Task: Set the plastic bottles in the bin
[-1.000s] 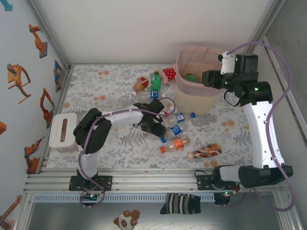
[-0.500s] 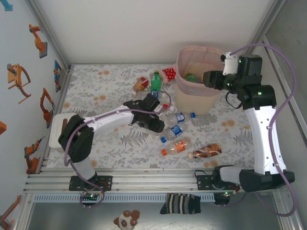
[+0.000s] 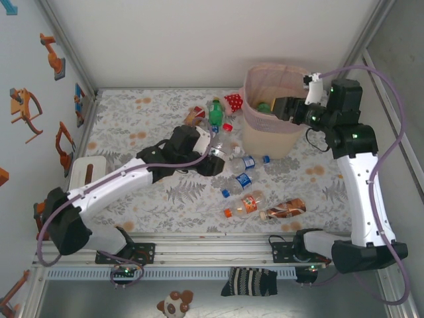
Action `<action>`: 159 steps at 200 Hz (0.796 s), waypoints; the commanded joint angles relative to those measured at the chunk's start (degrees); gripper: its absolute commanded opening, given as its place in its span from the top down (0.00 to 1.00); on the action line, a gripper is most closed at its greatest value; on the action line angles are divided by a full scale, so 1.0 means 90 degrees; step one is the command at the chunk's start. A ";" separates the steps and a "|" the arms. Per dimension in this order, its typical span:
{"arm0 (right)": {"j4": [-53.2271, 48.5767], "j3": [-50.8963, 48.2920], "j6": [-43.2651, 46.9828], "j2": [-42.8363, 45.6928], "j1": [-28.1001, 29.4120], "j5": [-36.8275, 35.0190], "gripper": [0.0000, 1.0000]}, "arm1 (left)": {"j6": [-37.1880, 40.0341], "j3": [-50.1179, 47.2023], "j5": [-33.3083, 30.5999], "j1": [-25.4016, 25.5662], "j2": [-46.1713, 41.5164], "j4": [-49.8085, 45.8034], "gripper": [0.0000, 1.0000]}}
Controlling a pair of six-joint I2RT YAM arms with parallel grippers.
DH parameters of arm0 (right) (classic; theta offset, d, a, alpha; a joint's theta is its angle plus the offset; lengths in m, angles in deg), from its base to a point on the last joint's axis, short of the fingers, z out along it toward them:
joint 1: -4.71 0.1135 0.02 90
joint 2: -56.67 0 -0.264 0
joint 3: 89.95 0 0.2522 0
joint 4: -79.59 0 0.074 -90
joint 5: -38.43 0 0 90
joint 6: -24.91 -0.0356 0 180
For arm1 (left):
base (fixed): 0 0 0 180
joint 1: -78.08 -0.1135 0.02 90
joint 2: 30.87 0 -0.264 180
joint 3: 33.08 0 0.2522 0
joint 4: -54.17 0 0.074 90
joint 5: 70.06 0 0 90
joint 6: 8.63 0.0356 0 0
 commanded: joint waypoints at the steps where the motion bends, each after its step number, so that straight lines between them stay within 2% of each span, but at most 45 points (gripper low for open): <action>1: 0.1019 -0.0222 -0.0540 0.0213 0.0097 0.0791 0.38 | 0.0182 -0.0306 0.0605 -0.0032 -0.0461 0.1235 0.42; 44: 0.1993 -0.0475 -0.1102 0.0231 0.0544 0.1344 0.37 | 0.0273 -0.0711 0.1575 -0.0052 -0.0933 0.2501 0.42; 82: 0.2658 -0.0464 -0.1418 0.0028 0.1180 0.1684 0.37 | 0.0245 -0.0751 0.2098 -0.0059 -0.1042 0.3044 0.42; 118: 0.3167 -0.0600 -0.1770 -0.0066 0.1548 0.1821 0.38 | 0.0195 -0.0745 0.2169 -0.0057 -0.1064 0.3315 0.42; 159: 0.3197 -0.0689 -0.1787 -0.0155 0.1785 0.1932 0.44 | 0.0185 -0.0713 0.2159 -0.0062 -0.1039 0.3354 0.42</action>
